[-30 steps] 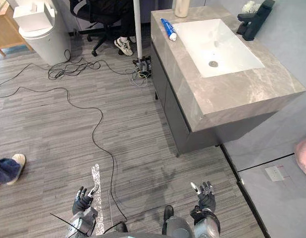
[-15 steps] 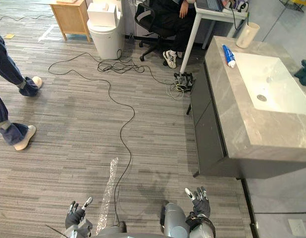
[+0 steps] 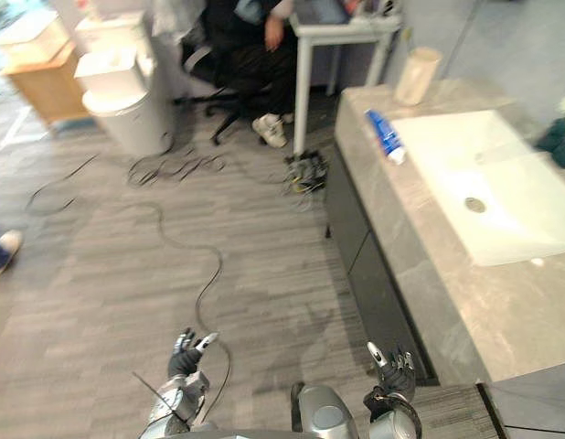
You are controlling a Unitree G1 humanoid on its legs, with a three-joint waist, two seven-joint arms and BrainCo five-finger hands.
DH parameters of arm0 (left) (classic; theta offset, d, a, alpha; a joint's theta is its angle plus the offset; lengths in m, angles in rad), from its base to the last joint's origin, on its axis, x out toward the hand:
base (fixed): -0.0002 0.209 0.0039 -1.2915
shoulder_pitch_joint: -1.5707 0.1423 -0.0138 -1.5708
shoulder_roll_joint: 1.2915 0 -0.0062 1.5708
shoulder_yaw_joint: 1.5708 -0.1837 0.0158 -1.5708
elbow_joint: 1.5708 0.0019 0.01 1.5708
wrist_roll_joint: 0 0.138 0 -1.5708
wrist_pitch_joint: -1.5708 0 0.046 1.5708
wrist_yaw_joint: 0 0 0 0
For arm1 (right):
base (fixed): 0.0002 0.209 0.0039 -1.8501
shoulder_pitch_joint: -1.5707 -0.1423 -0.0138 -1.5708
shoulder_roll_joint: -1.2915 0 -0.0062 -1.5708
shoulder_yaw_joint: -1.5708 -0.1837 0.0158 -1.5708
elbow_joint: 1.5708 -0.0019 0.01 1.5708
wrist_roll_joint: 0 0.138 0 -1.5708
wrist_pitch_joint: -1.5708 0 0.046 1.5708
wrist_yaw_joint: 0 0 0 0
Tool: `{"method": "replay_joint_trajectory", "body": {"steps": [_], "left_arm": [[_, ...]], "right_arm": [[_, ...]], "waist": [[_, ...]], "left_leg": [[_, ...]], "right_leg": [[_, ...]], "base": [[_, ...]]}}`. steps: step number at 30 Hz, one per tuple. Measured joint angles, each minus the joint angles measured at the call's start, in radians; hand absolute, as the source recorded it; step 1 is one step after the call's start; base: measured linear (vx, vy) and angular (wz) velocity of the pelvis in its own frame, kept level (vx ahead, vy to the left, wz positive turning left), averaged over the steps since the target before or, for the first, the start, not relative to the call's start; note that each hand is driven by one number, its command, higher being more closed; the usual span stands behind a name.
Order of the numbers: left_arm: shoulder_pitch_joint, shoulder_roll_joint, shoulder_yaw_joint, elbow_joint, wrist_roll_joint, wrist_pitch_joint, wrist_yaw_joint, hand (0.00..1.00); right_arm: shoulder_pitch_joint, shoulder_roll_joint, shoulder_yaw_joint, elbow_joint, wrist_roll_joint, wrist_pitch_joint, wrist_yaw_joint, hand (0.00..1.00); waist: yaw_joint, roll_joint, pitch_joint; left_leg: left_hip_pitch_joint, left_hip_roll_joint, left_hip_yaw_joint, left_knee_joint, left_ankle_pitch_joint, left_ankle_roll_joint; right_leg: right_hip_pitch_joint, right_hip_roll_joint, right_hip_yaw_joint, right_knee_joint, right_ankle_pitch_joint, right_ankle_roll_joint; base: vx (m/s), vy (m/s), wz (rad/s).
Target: Organize washtable
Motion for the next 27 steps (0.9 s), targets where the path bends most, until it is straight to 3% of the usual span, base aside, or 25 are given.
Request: {"method": "replay_joint_trajectory", "body": {"steps": [1,2,3,4,5,6,7,8,9,11,13,14,15,16,17,18,19,20,21,22,23,24,25,26,27], "left_arm": [[0.016,0.000,0.000,-0.016,0.001,0.000,0.001,0.00],[0.038,-0.001,0.002,-0.031,0.002,-0.003,0.000,0.00],[0.046,-0.003,0.004,-0.033,0.003,-0.003,0.000,0.00],[0.065,-0.015,0.005,-0.031,0.005,-0.003,0.002,0.00],[0.081,-0.020,0.011,-0.024,0.005,-0.002,-0.001,0.00],[0.095,-0.016,0.063,-0.018,0.004,0.000,0.008,0.00],[0.118,-0.015,0.099,-0.040,0.004,-0.013,0.020,0.00],[0.138,-0.016,0.097,-0.043,0.004,-0.018,0.019,0.00],[0.153,-0.005,0.091,-0.042,0.005,-0.013,0.015,0.00],[0.125,-0.003,0.050,-0.042,0.005,-0.010,0.005,0.00],[0.083,0.023,-0.011,-0.046,0.005,-0.001,-0.009,0.00],[0.076,0.033,-0.041,-0.059,0.006,0.003,-0.014,0.00],[0.074,0.046,-0.086,-0.095,0.015,0.006,-0.028,0.00],[0.071,0.050,-0.107,-0.114,0.024,0.007,-0.032,0.00],[0.063,0.059,-0.125,-0.151,0.041,0.006,-0.047,0.00],[0.043,0.072,-0.125,-0.167,0.060,0.004,-0.050,0.00],[0.028,0.080,-0.126,-0.168,0.070,0.004,-0.050,0.00],[0.004,0.093,-0.127,-0.168,0.089,0.005,-0.052,0.00],[-0.012,0.101,-0.131,-0.167,0.104,0.006,-0.053,0.00],[-0.016,0.102,-0.132,-0.167,0.112,0.007,-0.057,0.00],[-0.016,0.099,-0.140,-0.167,0.121,0.012,-0.070,0.00],[-0.014,0.101,-0.157,-0.164,0.122,0.022,-0.078,0.00],[-0.025,0.079,-0.159,-0.143,0.123,0.034,-0.082,0.00],[-0.037,0.068,-0.171,-0.150,0.126,0.040,-0.093,0.00],[-0.053,0.062,-0.182,-0.151,0.130,0.040,-0.096,0.00]], "right_arm": [[-0.002,0.000,-0.001,-0.010,0.000,-0.001,0.000,0.00],[-0.001,-0.002,-0.004,-0.015,-0.002,-0.004,0.000,0.00],[-0.001,-0.005,-0.008,-0.014,-0.003,-0.005,0.000,0.00],[-0.002,-0.026,-0.024,-0.004,-0.005,-0.005,0.000,0.00],[-0.009,-0.041,-0.027,0.031,-0.006,-0.004,-0.002,0.00],[-0.013,-0.027,-0.026,0.086,-0.009,0.008,-0.004,0.00],[0.006,-0.010,-0.018,0.107,-0.014,0.010,-0.003,0.00],[0.014,-0.014,-0.022,0.118,-0.019,0.010,-0.002,0.00],[0.005,-0.013,-0.027,0.141,-0.023,0.008,-0.003,0.00],[-0.008,-0.020,-0.054,0.151,-0.034,0.006,-0.001,0.00],[-0.038,-0.018,-0.067,0.160,-0.042,0.007,-0.001,0.00],[-0.050,-0.017,-0.067,0.158,-0.040,0.007,-0.001,0.00],[-0.053,-0.017,-0.067,0.144,-0.038,0.007,0.007,0.00],[-0.047,-0.018,-0.067,0.130,-0.038,0.007,0.013,0.00],[-0.037,-0.019,-0.067,0.118,-0.039,0.007,0.021,0.00],[-0.033,-0.012,-0.067,0.114,-0.041,0.007,0.028,0.00],[-0.026,-0.012,-0.065,0.111,-0.041,0.008,0.031,0.00],[-0.010,-0.011,-0.067,0.108,-0.040,0.008,0.037,0.00],[-0.002,-0.011,-0.072,0.106,-0.039,0.007,0.038,0.00],[-0.002,-0.011,-0.074,0.106,-0.039,0.007,0.038,0.00],[0.000,-0.010,-0.083,0.102,-0.039,0.007,0.039,0.00],[0.017,-0.013,-0.094,0.090,-0.039,0.004,0.040,0.00],[-0.002,-0.029,-0.098,0.097,-0.038,0.003,0.040,0.00],[-0.013,-0.043,-0.103,0.080,-0.039,-0.002,0.040,0.00],[-0.014,-0.043,-0.110,0.064,-0.039,-0.003,0.040,0.00]], "waist": [[0.005,-0.002,-0.002],[0.016,-0.007,-0.008],[0.022,-0.004,-0.011],[0.024,0.032,-0.024],[0.020,0.052,-0.038],[0.026,0.031,-0.054],[0.033,0.016,-0.064],[0.050,0.005,-0.074],[0.050,-0.009,-0.094],[0.040,-0.012,-0.118],[0.036,-0.021,-0.124],[0.026,-0.012,-0.119],[0.019,0.020,-0.104],[0.014,0.046,-0.092],[0.006,0.080,-0.079],[-0.008,0.091,-0.078],[-0.008,0.095,-0.076],[-0.010,0.097,-0.074],[-0.024,0.096,-0.063],[-0.034,0.094,-0.055],[-0.045,0.091,-0.050],[-0.059,0.059,-0.051],[-0.052,0.111,-0.032],[-0.049,0.148,-0.025],[-0.048,0.159,-0.018]], "left_leg": [[-0.018,-0.008,-0.031,-0.162,0.000,0.001],[-0.023,-0.039,-0.116,-0.360,0.013,0.006],[-0.021,-0.053,-0.169,-0.459,0.028,-0.003],[0.011,-0.048,-0.290,-0.686,0.044,-0.013],[0.041,-0.039,-0.356,-0.761,0.113,-0.128],[0.056,-0.051,-0.367,-0.717,0.147,-0.180],[0.054,-0.070,-0.416,-0.607,0.124,-0.154],[0.057,-0.101,-0.452,-0.515,0.111,-0.129],[0.044,-0.114,-0.450,-0.399,0.029,-0.107],[0.038,-0.125,-0.377,-0.349,-0.032,-0.125],[0.102,-0.154,-0.247,-0.408,-0.039,-0.109],[0.159,-0.163,-0.196,-0.458,-0.034,-0.100],[0.246,-0.176,-0.133,-0.538,-0.020,-0.077],[0.290,-0.175,-0.104,-0.579,-0.015,-0.069],[0.358,-0.177,-0.049,-0.642,-0.010,-0.062],[0.402,-0.188,-0.002,-0.686,-0.010,-0.062],[0.421,-0.193,0.022,-0.705,-0.010,-0.062],[0.448,-0.200,0.066,-0.730,-0.011,-0.062],[0.469,-0.207,0.095,-0.737,-0.011,-0.063],[0.482,-0.212,0.107,-0.737,-0.011,-0.064],[0.512,-0.228,0.145,-0.730,-0.016,-0.072],[0.549,-0.266,0.184,-0.700,-0.024,-0.098],[0.553,-0.236,0.197,-0.673,-0.040,-0.121],[0.542,-0.228,0.203,-0.669,-0.012,-0.133],[0.550,-0.240,0.210,-0.683,0.020,-0.122]], "right_leg": [[0.018,-0.030,0.049,-0.009,-0.008,0.014],[0.019,-0.064,0.112,-0.006,-0.038,0.061],[0.015,-0.077,0.149,-0.003,-0.057,0.088],[-0.001,-0.070,0.207,0.004,-0.111,0.147],[-0.010,-0.063,0.258,0.033,-0.155,0.171],[-0.038,-0.048,0.315,0.104,-0.185,0.195],[-0.064,0.023,0.354,0.195,-0.180,0.178],[-0.072,0.027,0.359,0.219,-0.193,0.142],[-0.053,0.003,0.426,0.191,-0.213,0.145],[-0.104,-0.017,0.467,0.205,-0.202,0.171],[-0.197,-0.037,0.486,0.314,-0.119,0.216],[-0.228,-0.035,0.470,0.368,-0.060,0.224],[-0.277,-0.031,0.408,0.456,0.044,0.229],[-0.318,-0.026,0.364,0.511,0.097,0.227],[-0.394,-0.027,0.248,0.615,0.053,0.223],[-0.473,-0.027,0.100,0.705,-0.031,0.181],[-0.509,-0.024,0.031,0.735,-0.062,0.155],[-0.569,-0.005,-0.109,0.756,-0.113,0.096],[-0.605,0.020,-0.235,0.718,-0.138,0.061],[-0.611,0.034,-0.286,0.674,-0.140,0.054],[-0.602,0.058,-0.402,0.505,-0.114,0.019],[-0.527,0.048,-0.568,0.270,0.004,-0.157],[-0.497,0.079,-0.598,0.259,0.019,-0.155],[-0.486,0.093,-0.672,0.251,0.011,-0.182],[-0.493,0.088,-0.707,0.272,0.004,-0.192]], "base": [[0.41,0.383,-1.36],[0.40,0.432,-1.41],[0.49,0.688,-1.53],[0.40,0.656,-1.44],[0.41,0.676,-1.68],[0.44,0.446,-1.70],[0.43,0.347,-1.90],[0.49,0.396,-2.12],[0.28,0.313,-1.69],[0.33,0.408,-1.31],[0.34,0.438,-1.44],[0.32,0.436,-1.49],[0.20,0.282,-1.24],[0.27,0.369,-1.36],[0.23,0.239,-1.23],[0.29,0.276,-1.16],[0.30,0.182,-1.08],[0.37,0.162,-1.07],[0.40,0.147,-0.99],[0.45,0.117,-0.89],[0.53,0.119,-0.84],[0.54,0.138,-1.05],[0.53,0.165,-1.09],[0.39,0.127,-0.94],[0.45,0.111,-1.02]]}}
